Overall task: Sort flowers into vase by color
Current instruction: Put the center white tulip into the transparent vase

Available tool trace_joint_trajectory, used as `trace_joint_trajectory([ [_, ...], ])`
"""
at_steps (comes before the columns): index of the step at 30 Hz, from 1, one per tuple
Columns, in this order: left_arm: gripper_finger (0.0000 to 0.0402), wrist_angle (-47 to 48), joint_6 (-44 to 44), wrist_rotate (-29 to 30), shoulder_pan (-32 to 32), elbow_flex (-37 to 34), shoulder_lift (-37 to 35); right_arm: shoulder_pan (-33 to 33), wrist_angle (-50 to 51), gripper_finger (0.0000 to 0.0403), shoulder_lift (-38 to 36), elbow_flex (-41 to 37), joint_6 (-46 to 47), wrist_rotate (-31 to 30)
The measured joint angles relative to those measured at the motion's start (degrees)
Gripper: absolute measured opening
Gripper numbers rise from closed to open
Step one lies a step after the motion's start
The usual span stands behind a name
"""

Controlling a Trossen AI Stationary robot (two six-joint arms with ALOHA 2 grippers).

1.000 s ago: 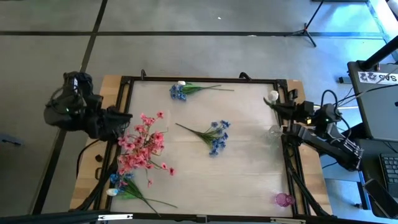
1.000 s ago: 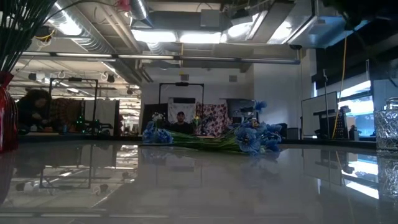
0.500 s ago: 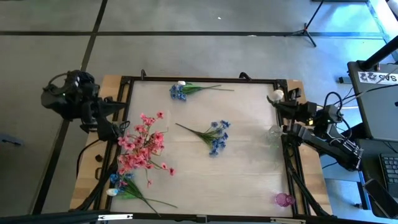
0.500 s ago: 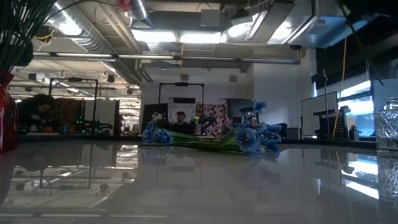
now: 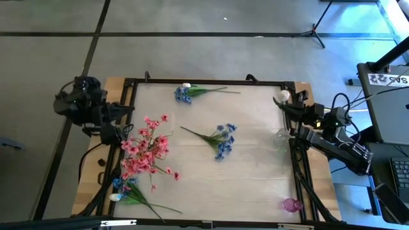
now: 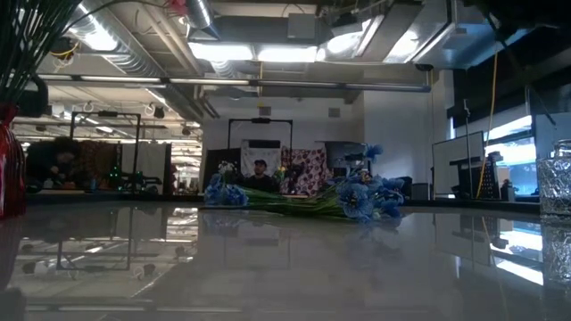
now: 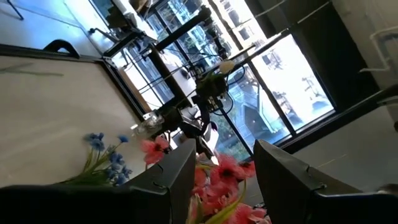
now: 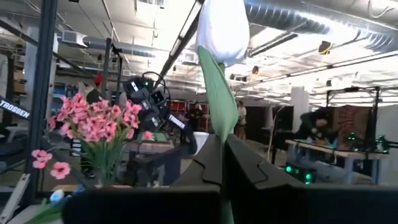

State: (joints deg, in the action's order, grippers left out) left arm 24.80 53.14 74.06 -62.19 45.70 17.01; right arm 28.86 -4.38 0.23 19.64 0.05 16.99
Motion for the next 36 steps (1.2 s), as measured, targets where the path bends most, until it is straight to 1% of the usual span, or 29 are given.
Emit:
trace_joint_trajectory([
  [2,0.0157,-0.43,-1.63,0.09,0.00,-0.01,-0.56,0.02,0.01,0.0001,0.00,0.37,1.14,-1.97],
  [4,0.0157,-2.84,-5.53,0.09,0.00,-0.01,-0.67,0.02,-0.70,0.0001,0.00,1.69,2.78,-3.42],
  [6,0.0157,-8.13,-13.18,0.07,0.00,-0.01,-0.67,0.04,-0.78,0.0001,0.04,3.76,4.16,-5.14],
  [8,0.0157,-16.87,-24.21,-0.21,0.00,-0.01,-0.67,0.04,-0.51,0.0001,0.95,6.29,4.43,-6.16],
  [9,0.0157,-21.60,-30.41,-1.26,0.00,0.13,-0.67,0.04,-0.18,0.0001,1.84,7.84,4.43,-6.88],
  [11,0.0157,-31.48,-44.09,-7.48,0.00,0.94,-0.67,0.04,1.99,0.0001,3.88,10.84,4.46,-8.57],
  [13,0.0157,-39.67,-56.75,-16.46,-0.02,1.53,-0.73,0.04,3.43,0.0001,6.66,13.76,4.86,-9.05],
  [15,0.0157,-44.69,-65.84,-22.45,-0.02,1.65,-0.73,0.03,3.80,0.0001,10.11,16.06,6.15,-8.88],
  [16,0.0157,-46.25,-68.54,-23.27,0.00,1.65,-0.66,0.03,3.88,0.0001,12.06,16.90,6.89,-8.46],
  [21,0.0157,-47.73,-75.29,-20.27,0.00,1.65,0.48,0.02,3.71,0.0001,22.59,20.07,9.97,-6.16],
  [24,0.0157,-51.98,-82.27,-20.56,0.01,1.63,3.05,-0.17,0.08,0.0001,28.54,21.24,11.30,-5.41],
  [26,0.0157,-54.78,-85.24,-21.55,0.44,1.65,4.82,-1.29,-4.38,0.0001,33.30,22.58,11.92,-5.82],
  [30,0.0157,-55.78,-85.02,-19.65,2.17,1.63,8.69,-6.74,-12.35,0.0001,44.21,26.07,10.79,-10.75],
  [34,0.0157,-55.59,-82.02,-19.91,6.05,1.61,13.26,-11.99,-15.13,0.0001,55.58,32.25,6.99,-15.21],
  [36,0.0157,-55.42,-78.22,-16.75,8.96,1.61,15.21,-13.41,-16.85,0.0001,60.24,35.41,6.59,-16.12],
])
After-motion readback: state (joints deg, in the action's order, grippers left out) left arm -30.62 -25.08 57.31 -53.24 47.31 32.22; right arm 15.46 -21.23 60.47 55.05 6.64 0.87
